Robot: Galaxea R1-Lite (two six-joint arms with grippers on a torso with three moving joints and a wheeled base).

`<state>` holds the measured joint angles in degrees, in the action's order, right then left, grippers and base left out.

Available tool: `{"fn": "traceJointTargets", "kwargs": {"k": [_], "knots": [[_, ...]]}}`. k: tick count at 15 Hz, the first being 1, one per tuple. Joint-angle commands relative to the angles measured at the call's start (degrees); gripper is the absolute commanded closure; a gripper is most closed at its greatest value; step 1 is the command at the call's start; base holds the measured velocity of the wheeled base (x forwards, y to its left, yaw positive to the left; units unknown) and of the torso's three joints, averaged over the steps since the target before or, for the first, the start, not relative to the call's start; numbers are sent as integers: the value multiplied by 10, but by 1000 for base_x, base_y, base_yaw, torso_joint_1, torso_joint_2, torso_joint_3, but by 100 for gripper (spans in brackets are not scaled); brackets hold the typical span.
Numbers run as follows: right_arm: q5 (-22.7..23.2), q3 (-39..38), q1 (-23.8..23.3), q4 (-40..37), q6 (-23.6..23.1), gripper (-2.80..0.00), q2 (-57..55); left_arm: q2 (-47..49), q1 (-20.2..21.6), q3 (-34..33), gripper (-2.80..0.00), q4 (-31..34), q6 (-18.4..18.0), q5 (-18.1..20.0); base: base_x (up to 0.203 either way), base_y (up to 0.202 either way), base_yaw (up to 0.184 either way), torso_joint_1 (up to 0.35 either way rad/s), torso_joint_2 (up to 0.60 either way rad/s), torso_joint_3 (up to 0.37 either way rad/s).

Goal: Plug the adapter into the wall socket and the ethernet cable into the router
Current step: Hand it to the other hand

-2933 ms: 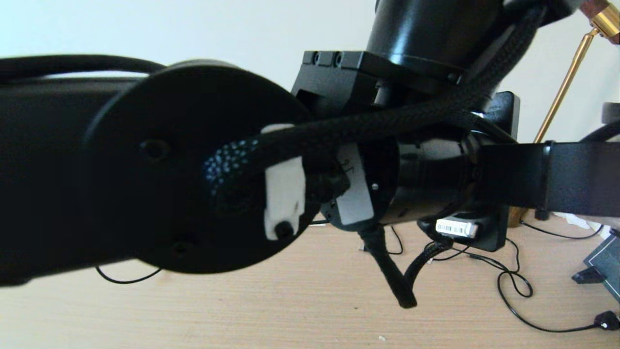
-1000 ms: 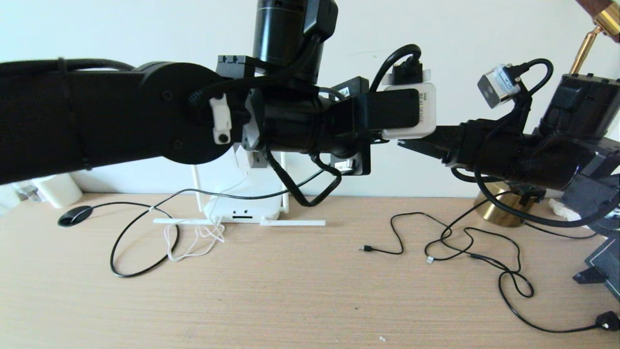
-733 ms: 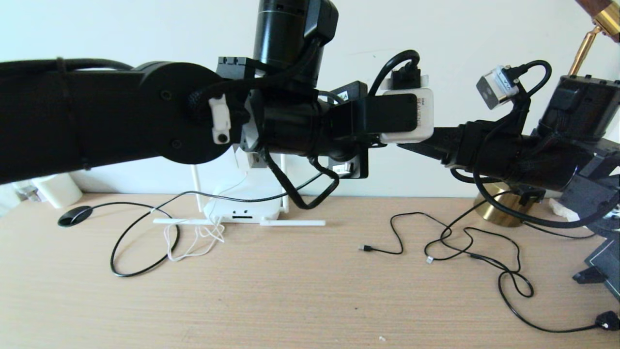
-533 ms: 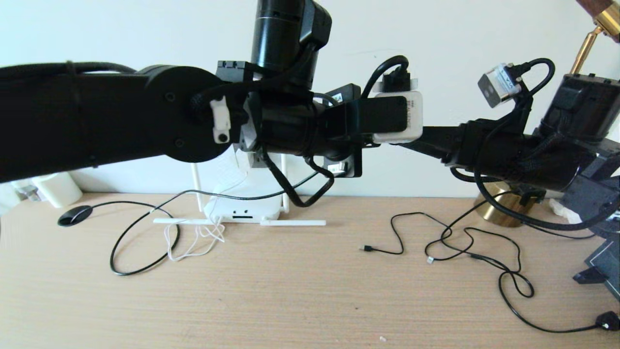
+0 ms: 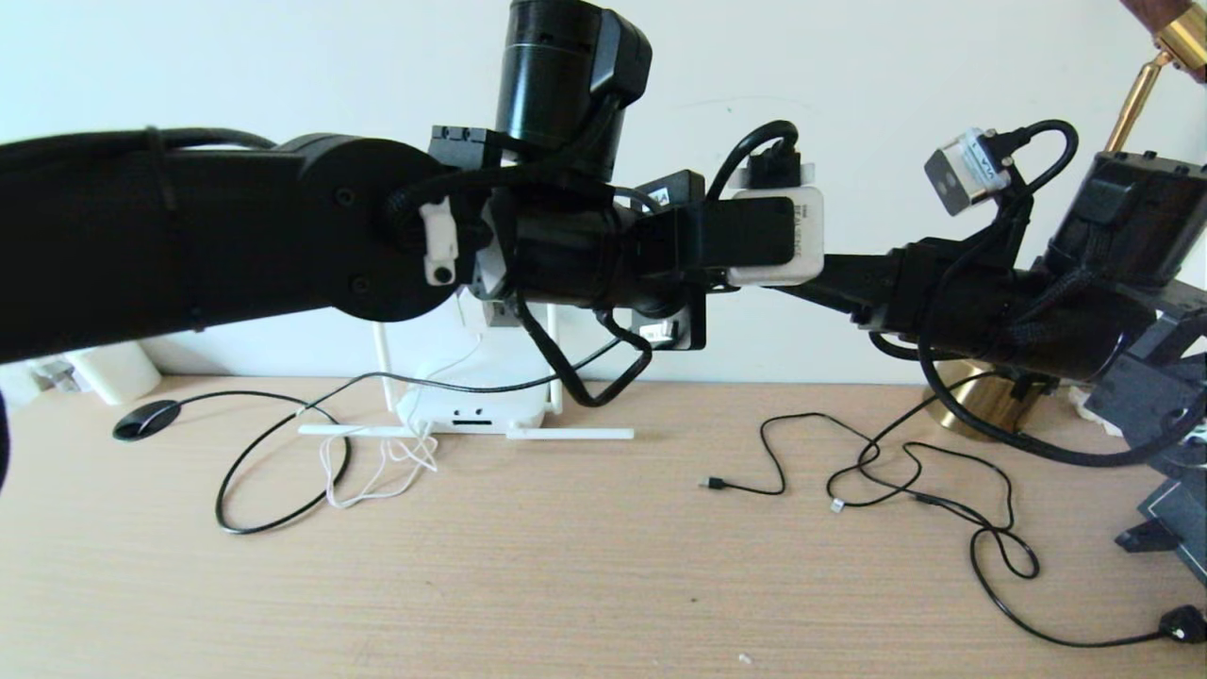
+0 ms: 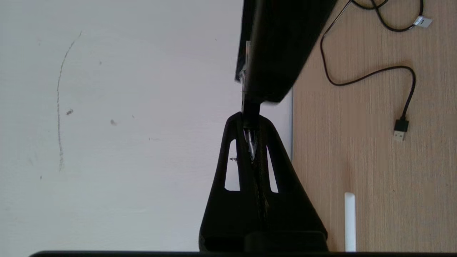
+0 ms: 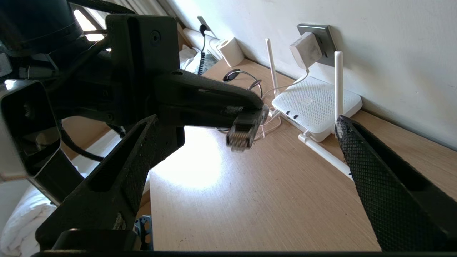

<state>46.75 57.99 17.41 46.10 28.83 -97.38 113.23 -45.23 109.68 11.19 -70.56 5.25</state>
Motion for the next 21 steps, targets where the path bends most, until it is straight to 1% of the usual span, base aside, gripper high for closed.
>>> {"fn": "traceJointTargets", "kwargs": {"k": [1,2,3,8,15,21], "knots": [[2,-2,1,3,1,-280,3,0,1,0,0,1,-4,0,0,0,0,0,0,0],[2,-1,3,3,1,-280,3,0,1,0,0,1,-4,0,0,0,0,0,0,0],[3,-2,4,3,2,0,3,-1,2,0,0,1,-4,1,0,0,0,0,0,0],[2,-2,17,3,4,0,2,1,2,0,0,1,-5,1,0,0,0,0,0,0],[2,-2,17,3,3,0,2,0,1,-2,0,2,-8,2,0,0,0,0,0,0],[2,-2,17,3,3,0,2,-6,1,-18,0,1,-8,3,0,0,0,0,0,0]]}}
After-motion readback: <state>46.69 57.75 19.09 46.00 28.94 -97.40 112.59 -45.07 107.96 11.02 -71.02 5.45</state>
